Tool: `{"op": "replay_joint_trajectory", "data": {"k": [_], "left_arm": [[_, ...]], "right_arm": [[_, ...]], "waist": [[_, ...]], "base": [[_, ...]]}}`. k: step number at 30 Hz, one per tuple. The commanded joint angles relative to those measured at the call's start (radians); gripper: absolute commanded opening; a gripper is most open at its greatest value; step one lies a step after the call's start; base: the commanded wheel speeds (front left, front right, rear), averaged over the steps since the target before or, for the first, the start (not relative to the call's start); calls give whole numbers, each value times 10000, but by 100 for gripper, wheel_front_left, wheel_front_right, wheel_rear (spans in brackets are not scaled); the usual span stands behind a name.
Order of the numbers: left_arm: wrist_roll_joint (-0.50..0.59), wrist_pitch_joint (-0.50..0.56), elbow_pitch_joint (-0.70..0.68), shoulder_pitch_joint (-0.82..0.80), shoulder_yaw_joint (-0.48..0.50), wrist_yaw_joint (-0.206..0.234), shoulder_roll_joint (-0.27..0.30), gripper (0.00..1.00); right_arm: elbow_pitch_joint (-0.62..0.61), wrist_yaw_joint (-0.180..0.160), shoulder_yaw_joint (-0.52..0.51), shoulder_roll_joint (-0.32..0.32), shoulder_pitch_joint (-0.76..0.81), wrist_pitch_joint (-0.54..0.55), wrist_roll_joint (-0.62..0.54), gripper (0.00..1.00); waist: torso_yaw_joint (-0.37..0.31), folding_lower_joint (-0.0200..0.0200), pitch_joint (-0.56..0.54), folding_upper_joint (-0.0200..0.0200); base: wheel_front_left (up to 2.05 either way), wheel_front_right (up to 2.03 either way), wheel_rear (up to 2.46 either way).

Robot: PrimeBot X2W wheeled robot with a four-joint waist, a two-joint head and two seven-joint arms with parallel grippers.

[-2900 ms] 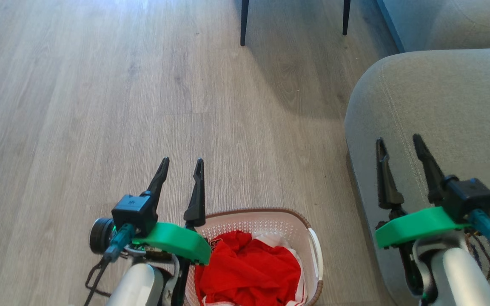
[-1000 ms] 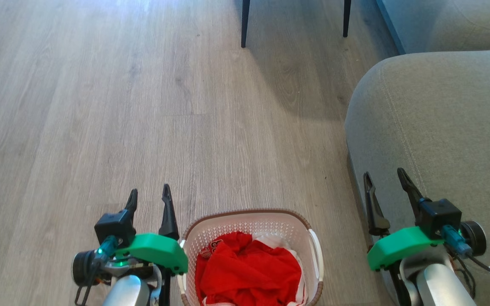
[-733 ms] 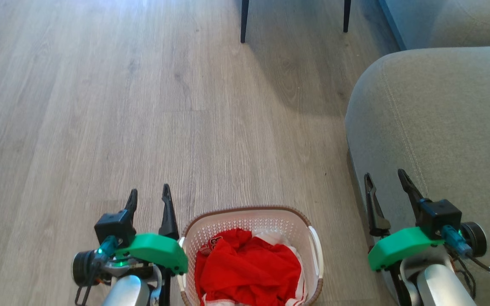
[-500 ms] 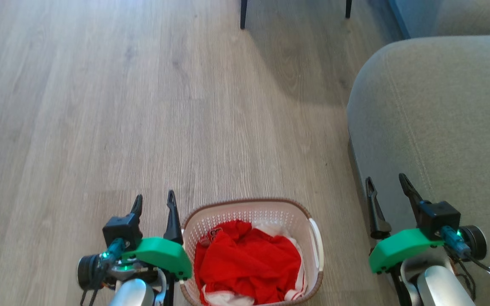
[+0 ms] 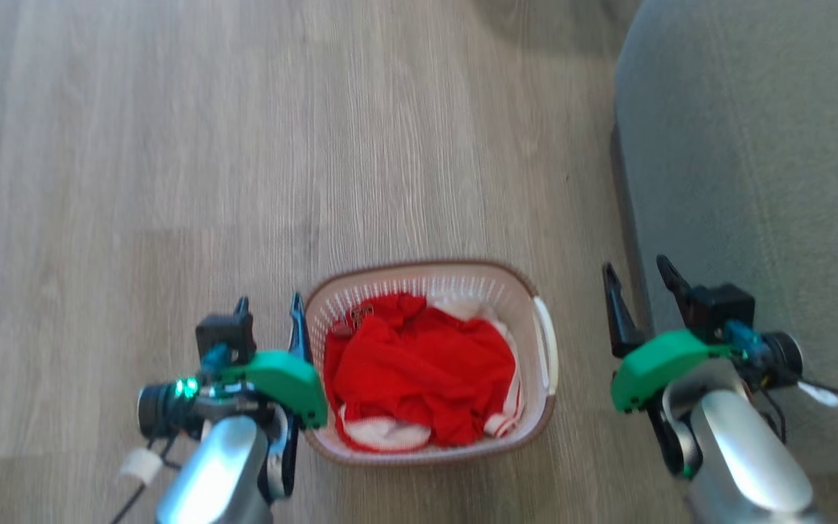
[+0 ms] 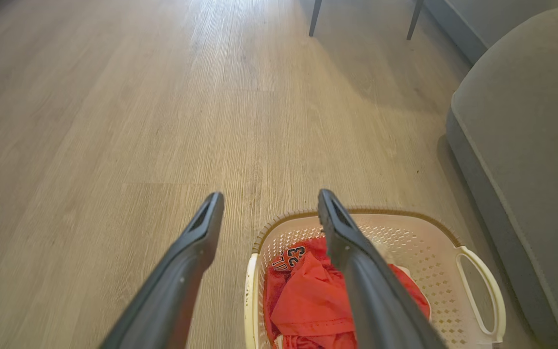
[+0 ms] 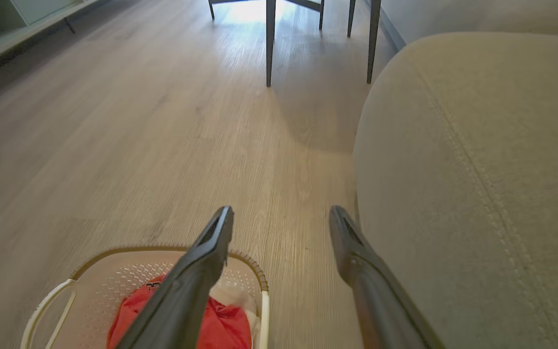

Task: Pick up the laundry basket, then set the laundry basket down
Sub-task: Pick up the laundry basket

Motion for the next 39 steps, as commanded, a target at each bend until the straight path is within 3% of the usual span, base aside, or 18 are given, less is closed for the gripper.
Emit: {"op": "replay_joint_trajectory", "data": {"k": [1, 12, 22, 30, 39], "left_arm": [[-180, -82, 6, -621, 262, -45, 70, 100], [-835, -82, 1908, -2254, -308, -358, 70, 100], [-2710, -79, 4763, -3605, -1687, -1036, 70, 100], [-3950, 390, 5319, -4282, -3096, -1614, 70, 100], [-4764, 997, 5558, -4904, -4405, -1626, 70, 100]], "right_arm": [[145, 69, 375, -132, -554, -105, 190, 100], [2765, 69, 1296, -442, -2393, -105, 1035, 100], [4793, 69, 3105, -423, -3752, -90, 2352, 100], [5599, 69, 4324, -568, -4426, 277, 3649, 100], [5958, 69, 5352, -734, -4970, 1009, 4909, 100]], "waist": [[-6, -1, 962, 0], [172, -1, 2827, 0], [207, -1, 3859, 0], [268, -1, 4374, 0], [318, -1, 4914, 0]], "base": [[0, 0, 0], [0, 0, 0], [0, 0, 0], [0, 0, 0], [0, 0, 0]]}}
